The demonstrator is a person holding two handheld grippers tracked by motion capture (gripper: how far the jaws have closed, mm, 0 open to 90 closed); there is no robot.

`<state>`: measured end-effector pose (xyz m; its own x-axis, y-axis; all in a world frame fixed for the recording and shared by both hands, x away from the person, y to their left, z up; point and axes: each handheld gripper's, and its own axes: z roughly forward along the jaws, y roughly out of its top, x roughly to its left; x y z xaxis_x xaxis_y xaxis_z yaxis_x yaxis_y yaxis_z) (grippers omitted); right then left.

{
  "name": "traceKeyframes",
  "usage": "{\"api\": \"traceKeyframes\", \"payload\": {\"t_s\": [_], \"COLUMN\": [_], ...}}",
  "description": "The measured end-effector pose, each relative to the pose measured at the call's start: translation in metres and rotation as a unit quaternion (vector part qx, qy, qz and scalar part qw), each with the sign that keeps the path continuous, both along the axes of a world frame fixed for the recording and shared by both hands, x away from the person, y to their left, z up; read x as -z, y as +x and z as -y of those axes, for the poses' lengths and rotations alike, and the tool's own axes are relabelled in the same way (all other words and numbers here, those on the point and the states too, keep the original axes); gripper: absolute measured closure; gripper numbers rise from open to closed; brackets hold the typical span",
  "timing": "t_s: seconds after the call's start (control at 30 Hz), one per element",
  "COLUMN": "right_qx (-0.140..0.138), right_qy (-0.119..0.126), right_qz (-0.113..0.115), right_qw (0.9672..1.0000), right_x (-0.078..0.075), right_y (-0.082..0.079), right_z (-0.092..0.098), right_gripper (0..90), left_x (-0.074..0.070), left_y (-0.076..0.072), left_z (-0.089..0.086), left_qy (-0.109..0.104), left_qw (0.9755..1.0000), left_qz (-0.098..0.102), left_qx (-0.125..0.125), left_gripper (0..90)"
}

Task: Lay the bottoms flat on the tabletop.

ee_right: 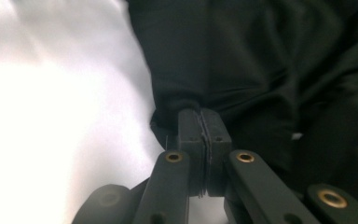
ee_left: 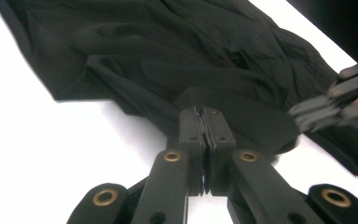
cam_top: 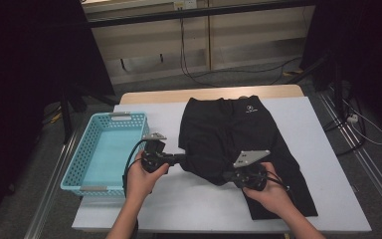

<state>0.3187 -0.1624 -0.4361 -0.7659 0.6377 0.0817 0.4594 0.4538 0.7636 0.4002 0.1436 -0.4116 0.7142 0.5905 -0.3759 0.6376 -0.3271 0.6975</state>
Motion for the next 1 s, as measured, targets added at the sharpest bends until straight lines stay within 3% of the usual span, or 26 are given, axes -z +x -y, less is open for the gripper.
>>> {"api": "traceKeyframes", "payload": {"t_s": [0.1,0.17,0.33,0.43,0.53,0.67,0.83,1.0], "right_qx": [0.024,0.043,0.049,0.044,0.04,0.037,0.036,0.037], "right_qy": [0.02,0.031,0.019,0.014,0.009,-0.003,-0.012,-0.013], "right_qz": [0.016,0.02,0.006,0.002,-0.001,-0.003,0.003,0.008], "right_qw": [0.9994,0.9984,0.9986,0.999,0.9992,0.9993,0.9993,0.9992], "right_x": [-0.01,-0.011,-0.001,0.001,0.003,0.004,0.002,-0.002], "right_y": [0.001,0.004,0.01,0.009,0.008,0.005,-0.001,-0.013], "right_z": [0.013,0.02,0.017,0.014,0.013,0.013,0.01,0.017], "right_gripper": [89.0,89.0,89.0,88.9,88.7,88.3,78.7,70.5], "left_x": [0.001,0.005,0.014,0.008,0.011,0.024,0.032,0.038], "left_y": [0.001,0.003,0.003,-0.005,-0.018,-0.032,-0.042,-0.045], "left_z": [-0.003,-0.002,0.002,0.006,0.012,0.016,0.026,0.03], "left_qy": [-0.003,0.004,0.019,0.019,0.036,0.05,0.076,0.111], "left_qw": [1.0,0.9998,0.9997,0.9996,0.9979,0.9958,0.9895,0.9845], "left_qz": [0.0,0.014,0.01,0.022,0.04,0.041,0.065,0.064], "left_qx": [-0.005,-0.011,-0.015,0.005,0.035,0.065,0.104,0.12], "left_gripper": [87.4,84.8,55.9,47.0,41.5,42.9,50.3,62.5]}}
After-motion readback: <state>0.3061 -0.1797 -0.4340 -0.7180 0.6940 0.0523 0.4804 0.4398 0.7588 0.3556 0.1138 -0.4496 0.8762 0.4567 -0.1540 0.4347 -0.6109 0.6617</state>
